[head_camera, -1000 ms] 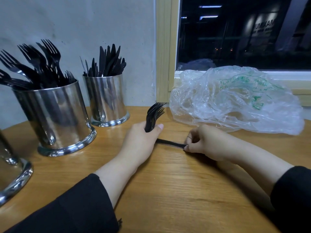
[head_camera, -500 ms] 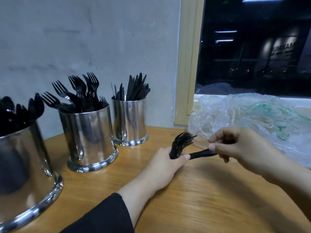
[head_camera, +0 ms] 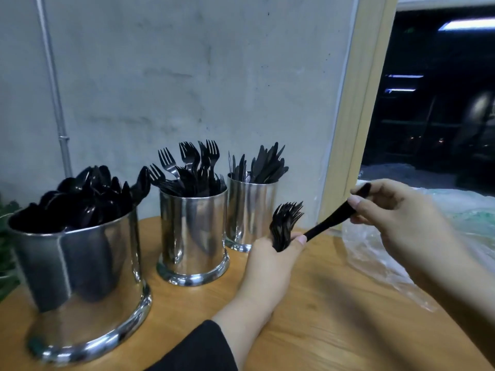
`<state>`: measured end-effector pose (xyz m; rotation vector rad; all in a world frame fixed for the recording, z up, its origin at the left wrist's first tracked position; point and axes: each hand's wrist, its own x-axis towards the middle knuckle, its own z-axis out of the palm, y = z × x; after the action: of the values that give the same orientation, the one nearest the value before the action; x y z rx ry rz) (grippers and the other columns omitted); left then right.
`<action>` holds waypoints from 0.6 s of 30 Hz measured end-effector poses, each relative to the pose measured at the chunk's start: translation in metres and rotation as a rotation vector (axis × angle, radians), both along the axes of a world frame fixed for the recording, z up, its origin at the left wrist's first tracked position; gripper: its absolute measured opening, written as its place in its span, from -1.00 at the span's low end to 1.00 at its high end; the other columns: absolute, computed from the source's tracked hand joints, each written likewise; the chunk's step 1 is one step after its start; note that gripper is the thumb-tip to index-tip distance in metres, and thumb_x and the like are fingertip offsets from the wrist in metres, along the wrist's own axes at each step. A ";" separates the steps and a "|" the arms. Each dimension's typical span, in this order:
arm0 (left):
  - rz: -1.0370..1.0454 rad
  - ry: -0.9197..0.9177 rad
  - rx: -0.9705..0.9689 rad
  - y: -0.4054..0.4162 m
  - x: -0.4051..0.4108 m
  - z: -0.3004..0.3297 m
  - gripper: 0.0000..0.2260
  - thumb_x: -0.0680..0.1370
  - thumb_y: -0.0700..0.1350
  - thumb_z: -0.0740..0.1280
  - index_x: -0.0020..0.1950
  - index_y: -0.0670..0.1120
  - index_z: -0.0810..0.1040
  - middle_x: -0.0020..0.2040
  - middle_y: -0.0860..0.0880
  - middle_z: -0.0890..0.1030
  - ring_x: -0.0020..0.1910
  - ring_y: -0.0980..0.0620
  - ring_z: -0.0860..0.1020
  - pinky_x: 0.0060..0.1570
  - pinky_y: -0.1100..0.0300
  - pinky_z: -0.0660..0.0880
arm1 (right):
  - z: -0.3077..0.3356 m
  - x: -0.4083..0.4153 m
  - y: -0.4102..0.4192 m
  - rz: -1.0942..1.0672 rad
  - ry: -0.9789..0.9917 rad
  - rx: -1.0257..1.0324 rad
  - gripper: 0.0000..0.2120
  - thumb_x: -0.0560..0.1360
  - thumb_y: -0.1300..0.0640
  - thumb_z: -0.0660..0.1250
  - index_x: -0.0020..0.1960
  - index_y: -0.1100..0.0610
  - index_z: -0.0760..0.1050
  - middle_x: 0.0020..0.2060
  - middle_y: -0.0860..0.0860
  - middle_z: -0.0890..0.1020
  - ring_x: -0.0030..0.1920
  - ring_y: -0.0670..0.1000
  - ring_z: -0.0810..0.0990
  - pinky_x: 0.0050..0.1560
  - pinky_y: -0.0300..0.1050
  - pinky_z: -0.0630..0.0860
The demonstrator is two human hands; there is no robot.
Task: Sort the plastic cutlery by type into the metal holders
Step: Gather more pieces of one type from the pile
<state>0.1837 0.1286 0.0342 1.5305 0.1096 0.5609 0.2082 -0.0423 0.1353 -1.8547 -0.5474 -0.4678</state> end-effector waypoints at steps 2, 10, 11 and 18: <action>0.098 -0.057 -0.057 0.017 -0.007 0.012 -0.88 0.61 -0.07 0.39 -0.08 -0.03 0.69 -0.46 0.05 0.44 -0.45 0.05 0.37 -0.45 0.27 0.34 | 0.020 0.007 0.015 0.004 -0.091 -0.018 -0.97 0.54 0.10 0.44 -0.09 0.03 0.62 -0.27 -0.05 0.72 -0.22 -0.08 0.70 -0.17 -0.08 0.52; 0.150 -0.159 -0.248 0.060 -0.026 0.036 -0.76 0.62 -0.02 0.36 -0.11 -0.17 0.62 -0.45 -0.04 0.34 -0.50 0.01 0.28 -0.49 0.19 0.25 | 0.105 0.041 0.104 0.094 -0.358 -0.150 -0.88 0.60 0.15 0.37 0.11 0.15 0.59 -0.12 0.10 0.72 -0.13 0.06 0.72 0.06 0.12 0.62; 0.129 -0.159 -0.253 0.060 -0.027 0.038 -0.77 0.63 -0.02 0.35 -0.12 -0.15 0.62 -0.46 -0.01 0.31 -0.50 0.03 0.26 -0.49 0.19 0.23 | 0.111 0.048 0.118 0.082 -0.391 -0.193 -0.89 0.61 0.15 0.35 0.11 0.15 0.57 -0.12 0.12 0.71 -0.10 0.09 0.71 0.06 0.13 0.61; 0.060 -0.163 -0.299 0.067 -0.030 0.045 -0.78 0.63 -0.04 0.34 -0.10 -0.16 0.62 -0.47 0.01 0.28 -0.51 0.05 0.24 -0.50 0.23 0.20 | 0.120 0.100 0.188 -0.021 -0.504 -0.475 -0.76 0.59 0.18 0.34 0.25 0.11 0.53 -0.13 0.03 0.62 -0.06 0.13 0.58 -0.16 -0.12 0.36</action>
<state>0.1538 0.1960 0.0793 1.1900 0.1091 0.6829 0.3086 0.1459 0.2549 -2.1971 -1.0486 -0.8905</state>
